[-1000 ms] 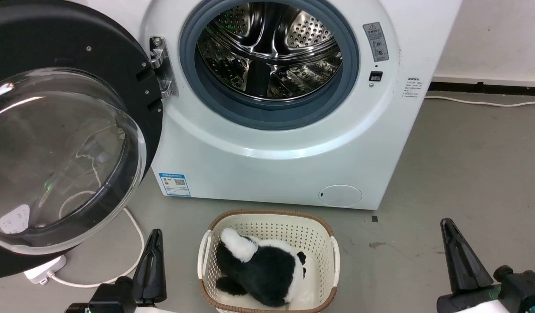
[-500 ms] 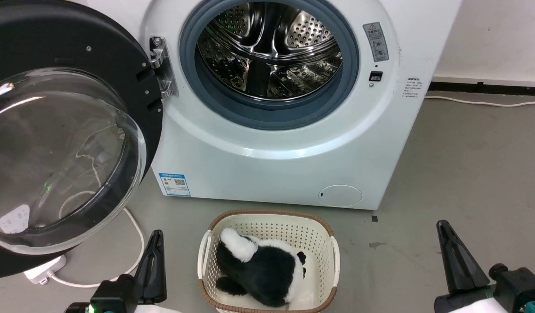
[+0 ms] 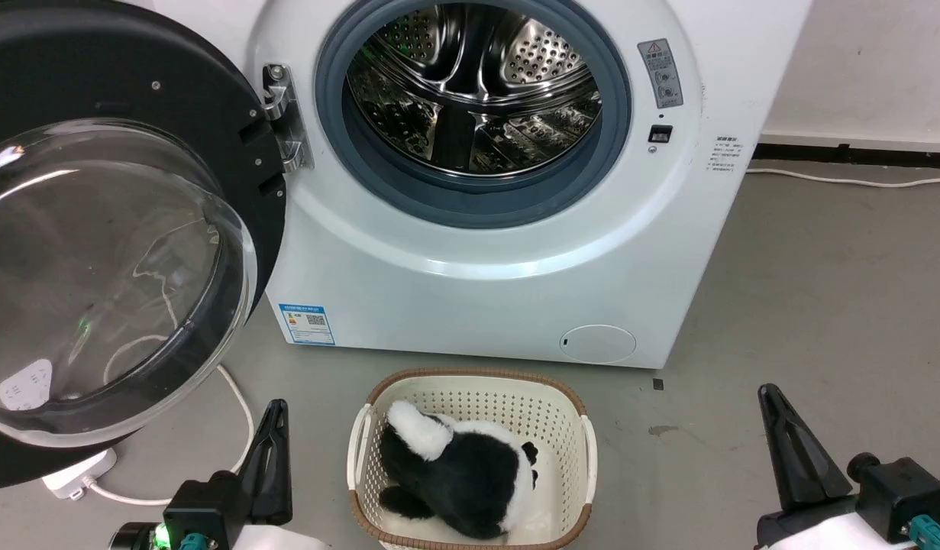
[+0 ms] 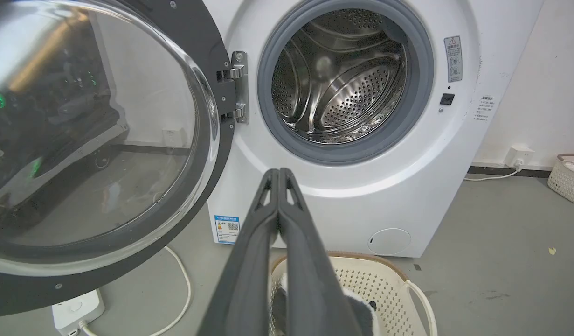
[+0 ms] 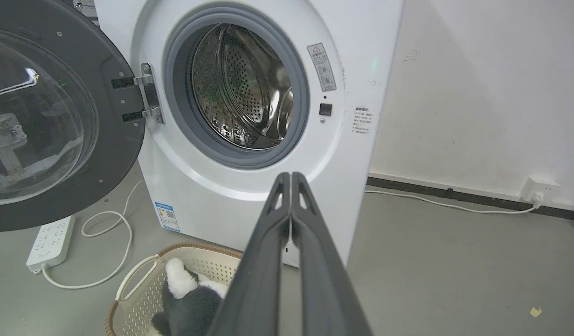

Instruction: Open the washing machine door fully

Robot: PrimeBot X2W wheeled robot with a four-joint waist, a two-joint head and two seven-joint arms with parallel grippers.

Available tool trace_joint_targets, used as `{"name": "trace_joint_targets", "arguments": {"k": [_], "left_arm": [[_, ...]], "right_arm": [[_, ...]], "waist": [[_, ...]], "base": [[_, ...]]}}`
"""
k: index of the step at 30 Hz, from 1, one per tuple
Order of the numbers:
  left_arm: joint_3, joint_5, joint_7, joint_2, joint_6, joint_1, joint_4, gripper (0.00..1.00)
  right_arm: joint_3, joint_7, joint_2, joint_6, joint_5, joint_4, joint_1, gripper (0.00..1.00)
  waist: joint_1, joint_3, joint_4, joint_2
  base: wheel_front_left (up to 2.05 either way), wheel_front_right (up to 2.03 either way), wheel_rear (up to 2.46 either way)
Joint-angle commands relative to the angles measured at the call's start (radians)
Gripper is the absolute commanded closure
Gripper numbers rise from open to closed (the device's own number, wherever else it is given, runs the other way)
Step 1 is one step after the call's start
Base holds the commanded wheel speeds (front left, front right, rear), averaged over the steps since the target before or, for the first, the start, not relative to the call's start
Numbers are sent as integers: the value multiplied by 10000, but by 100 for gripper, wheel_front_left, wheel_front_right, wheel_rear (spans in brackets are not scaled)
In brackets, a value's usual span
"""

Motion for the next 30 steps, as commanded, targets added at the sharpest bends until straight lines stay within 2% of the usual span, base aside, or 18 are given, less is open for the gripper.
{"name": "trace_joint_targets", "arguments": {"k": [1, 30], "left_arm": [[37, 80, 60, 0, -25, -138, 27, 100], [151, 372, 653, -5, -80, -374, 80, 100]], "right_arm": [[32, 56, 15, 2, -63, 42, -118, 100], [163, 651, 27, 4, -189, 161, -338, 100]], "waist": [[0, 0, 0, 0], [0, 4, -7, 0]], "base": [[0, 0, 0], [0, 0, 0]]}}
